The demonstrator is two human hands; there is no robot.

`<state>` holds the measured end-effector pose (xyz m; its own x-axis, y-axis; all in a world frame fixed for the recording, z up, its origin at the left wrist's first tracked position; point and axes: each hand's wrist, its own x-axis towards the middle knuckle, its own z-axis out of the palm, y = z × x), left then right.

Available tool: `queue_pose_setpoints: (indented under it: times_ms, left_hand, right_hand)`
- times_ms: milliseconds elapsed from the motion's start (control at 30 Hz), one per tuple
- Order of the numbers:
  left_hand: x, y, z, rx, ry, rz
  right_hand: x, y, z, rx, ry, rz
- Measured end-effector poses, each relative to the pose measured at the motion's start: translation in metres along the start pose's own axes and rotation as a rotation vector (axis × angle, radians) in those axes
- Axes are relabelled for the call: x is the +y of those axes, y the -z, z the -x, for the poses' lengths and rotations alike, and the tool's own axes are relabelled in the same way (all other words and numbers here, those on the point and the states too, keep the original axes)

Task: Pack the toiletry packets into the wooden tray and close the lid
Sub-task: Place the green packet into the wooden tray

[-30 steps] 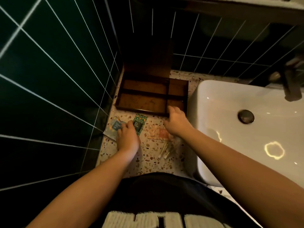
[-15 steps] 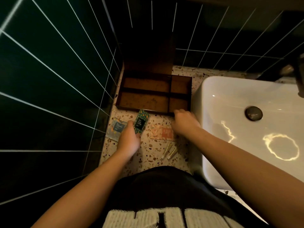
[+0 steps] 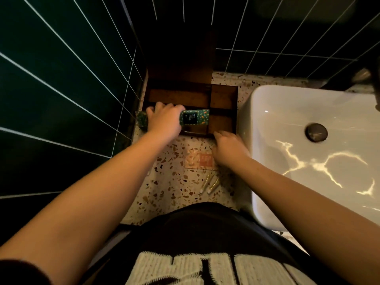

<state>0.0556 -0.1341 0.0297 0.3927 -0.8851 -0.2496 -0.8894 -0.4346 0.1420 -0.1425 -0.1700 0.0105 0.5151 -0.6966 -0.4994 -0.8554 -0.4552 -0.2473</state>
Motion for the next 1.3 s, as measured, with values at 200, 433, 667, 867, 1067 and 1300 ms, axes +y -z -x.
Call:
queue_pose_setpoints:
  times_ms: [200,433,667,867,1067,1300]
  left_hand:
    - [0.005,-0.014,-0.036,-0.183,-0.036,-0.134]
    - [-0.009,-0.037,-0.029,0.037,-0.057,-0.001]
    - [-0.004,-0.048,0.007,0.018,0.027,0.063]
    - [-0.005,-0.057,0.014,-0.100,0.016,0.013]
    - [-0.006,-0.055,0.004,-0.175,0.006,0.032]
    - [-0.017,-0.053,0.024,0.024,0.026,0.177]
  right_hand:
    - [0.001,-0.003,0.000,-0.010,0.001,-0.001]
    - [0.000,-0.003,-0.002,0.007,-0.004,0.005]
    - [-0.002,-0.003,0.001,0.042,-0.017,0.002]
    - [-0.002,-0.003,0.001,0.033,-0.020,0.002]
    - [-0.001,-0.005,-0.001,0.038,-0.022,-0.011]
    - [-0.005,-0.002,0.001,0.050,-0.022,-0.071]
